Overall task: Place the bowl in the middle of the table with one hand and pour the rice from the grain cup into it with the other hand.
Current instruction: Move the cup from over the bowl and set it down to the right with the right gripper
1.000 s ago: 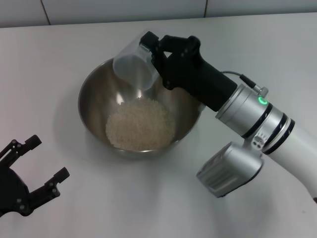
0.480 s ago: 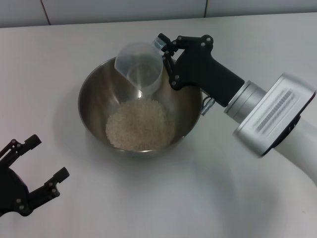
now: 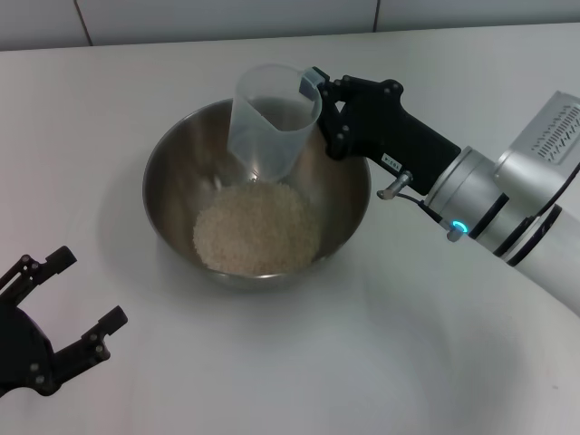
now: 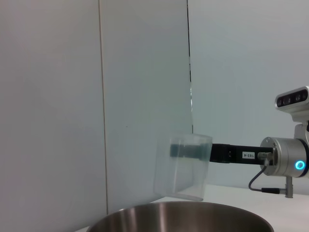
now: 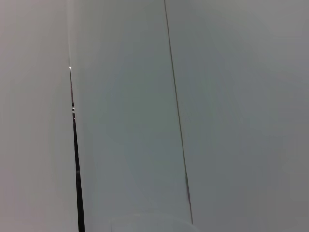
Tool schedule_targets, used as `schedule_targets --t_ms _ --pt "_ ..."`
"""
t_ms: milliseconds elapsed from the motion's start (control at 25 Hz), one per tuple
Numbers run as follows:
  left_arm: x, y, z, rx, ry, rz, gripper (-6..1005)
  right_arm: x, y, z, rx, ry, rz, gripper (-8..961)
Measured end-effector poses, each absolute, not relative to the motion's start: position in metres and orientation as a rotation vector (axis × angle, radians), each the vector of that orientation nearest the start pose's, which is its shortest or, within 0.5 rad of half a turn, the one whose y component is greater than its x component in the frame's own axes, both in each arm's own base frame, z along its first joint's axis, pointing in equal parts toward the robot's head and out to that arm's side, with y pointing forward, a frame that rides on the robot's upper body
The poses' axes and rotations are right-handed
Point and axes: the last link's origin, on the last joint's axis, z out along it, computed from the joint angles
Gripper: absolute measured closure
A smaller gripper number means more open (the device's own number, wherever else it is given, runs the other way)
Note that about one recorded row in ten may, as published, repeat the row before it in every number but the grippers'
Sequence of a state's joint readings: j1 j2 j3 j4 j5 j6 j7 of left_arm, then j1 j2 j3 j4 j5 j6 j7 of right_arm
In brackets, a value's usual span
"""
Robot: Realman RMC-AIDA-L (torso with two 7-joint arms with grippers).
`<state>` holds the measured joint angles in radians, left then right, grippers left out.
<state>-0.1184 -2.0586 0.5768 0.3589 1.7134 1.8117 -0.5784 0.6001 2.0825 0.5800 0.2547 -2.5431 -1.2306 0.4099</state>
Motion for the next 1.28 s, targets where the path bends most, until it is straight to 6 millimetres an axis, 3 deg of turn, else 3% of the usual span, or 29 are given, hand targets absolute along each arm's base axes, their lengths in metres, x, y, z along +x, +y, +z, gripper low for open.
schedule_targets --t_ms 440,800,1000,1280 --pt "-0.339 0.182 0.005 -2.293 -0.264 -0.95 127 0.221 0.341 -0.076 -2.101 0.39 1.058 939" --pt "-0.338 0.183 0.006 -2.295 -0.258 -0.955 126 0.277 0.346 -0.02 -1.712 0.418 0.931 940" --pt "-0.338 0.184 0.006 -2.296 -0.253 -0.956 126 0.292 0.345 -0.014 -1.687 0.44 0.87 940" --pt "-0.337 0.184 0.006 -2.296 -0.251 -0.96 126 0.29 0.346 -0.016 -1.699 0.431 0.869 939"
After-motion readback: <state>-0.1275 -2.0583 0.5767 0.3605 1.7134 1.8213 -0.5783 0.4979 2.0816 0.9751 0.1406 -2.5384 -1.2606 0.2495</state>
